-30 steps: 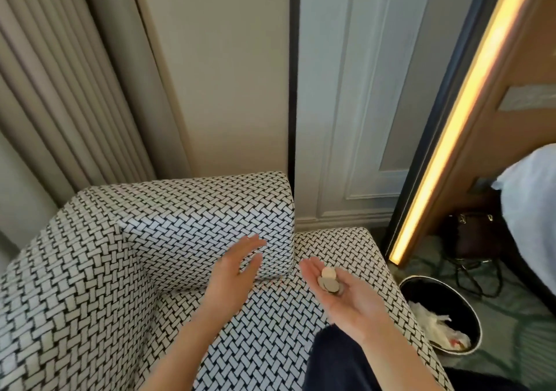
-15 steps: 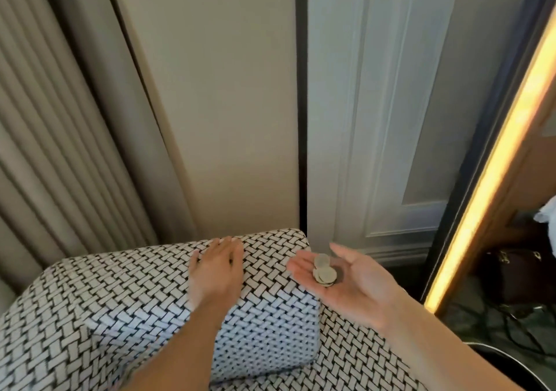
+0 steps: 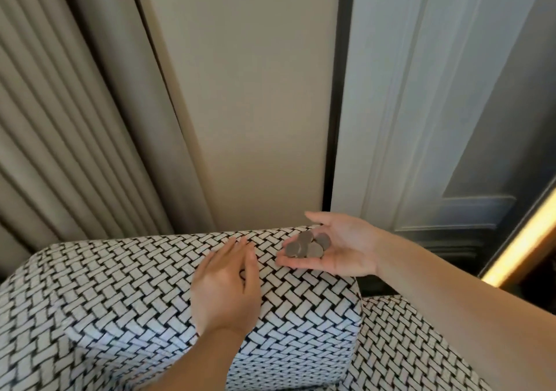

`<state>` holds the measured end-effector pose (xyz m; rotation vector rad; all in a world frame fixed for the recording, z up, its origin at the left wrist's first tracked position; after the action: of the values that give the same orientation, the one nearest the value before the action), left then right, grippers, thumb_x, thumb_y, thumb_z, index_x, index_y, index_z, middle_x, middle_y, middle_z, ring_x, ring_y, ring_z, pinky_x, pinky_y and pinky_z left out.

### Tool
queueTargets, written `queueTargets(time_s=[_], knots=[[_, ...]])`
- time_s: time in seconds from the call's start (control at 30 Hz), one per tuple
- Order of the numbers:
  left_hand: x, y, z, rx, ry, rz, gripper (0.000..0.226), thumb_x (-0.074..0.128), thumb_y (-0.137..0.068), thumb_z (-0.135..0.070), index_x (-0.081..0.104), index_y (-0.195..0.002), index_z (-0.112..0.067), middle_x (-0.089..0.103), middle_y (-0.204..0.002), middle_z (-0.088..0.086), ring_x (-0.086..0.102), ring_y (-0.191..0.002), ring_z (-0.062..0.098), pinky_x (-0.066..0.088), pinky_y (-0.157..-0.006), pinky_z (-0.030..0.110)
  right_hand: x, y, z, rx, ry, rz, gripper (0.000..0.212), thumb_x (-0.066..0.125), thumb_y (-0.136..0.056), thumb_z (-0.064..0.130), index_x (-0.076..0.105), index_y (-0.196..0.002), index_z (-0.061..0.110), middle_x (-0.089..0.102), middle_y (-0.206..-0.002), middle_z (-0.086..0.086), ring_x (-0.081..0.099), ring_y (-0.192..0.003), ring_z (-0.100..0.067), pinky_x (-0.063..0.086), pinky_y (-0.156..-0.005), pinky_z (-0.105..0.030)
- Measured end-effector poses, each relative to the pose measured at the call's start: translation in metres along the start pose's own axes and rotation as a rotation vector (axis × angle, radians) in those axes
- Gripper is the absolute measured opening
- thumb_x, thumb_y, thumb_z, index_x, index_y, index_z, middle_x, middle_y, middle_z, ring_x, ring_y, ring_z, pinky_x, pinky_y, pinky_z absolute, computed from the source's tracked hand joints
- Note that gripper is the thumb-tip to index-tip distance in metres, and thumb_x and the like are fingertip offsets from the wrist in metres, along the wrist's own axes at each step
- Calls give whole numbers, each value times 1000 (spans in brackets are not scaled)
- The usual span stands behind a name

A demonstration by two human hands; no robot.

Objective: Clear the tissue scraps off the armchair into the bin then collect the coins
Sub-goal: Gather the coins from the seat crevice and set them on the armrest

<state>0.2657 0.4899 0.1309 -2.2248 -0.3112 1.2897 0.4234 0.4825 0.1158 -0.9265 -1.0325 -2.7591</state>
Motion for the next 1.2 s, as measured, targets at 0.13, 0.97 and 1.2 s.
queueTargets(time_s=[0.13,0.97,1.2], knots=[[1,1,0,25,25,-27,43,36,-87,-36,74,-99,-19,71,-105,-4,63,-106,12,39,-100,36,3,-4,14,42,110,39,62,48,-95,32,36,-127,-19,47,-125,-43,53,-112,-53,49,-86,-58],[-2,2,1,25,29,-32,42,40,-79,-35,75,-97,-19,71,-103,-3,64,-104,12,35,-100,34,0,1,29,69,568,-128,48,58,-91,28,55,-116,-13,61,-110,-36,66,-96,-44,55,-79,-48],[0,3,1,22,38,-16,43,40,-79,-35,75,-98,-19,71,-104,-3,64,-106,13,38,-99,35,3,5,33,99,656,-129,45,59,-91,23,58,-110,-18,60,-111,-37,67,-95,-42,57,-80,-43]])
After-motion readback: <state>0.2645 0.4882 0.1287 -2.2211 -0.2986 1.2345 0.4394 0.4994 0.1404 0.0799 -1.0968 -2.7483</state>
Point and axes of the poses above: each hand's wrist, its own y-axis away from the middle knuckle, its own x-axis out of the palm, z = x × y, the point moved 8 cm from there along -y, towards the middle knuckle
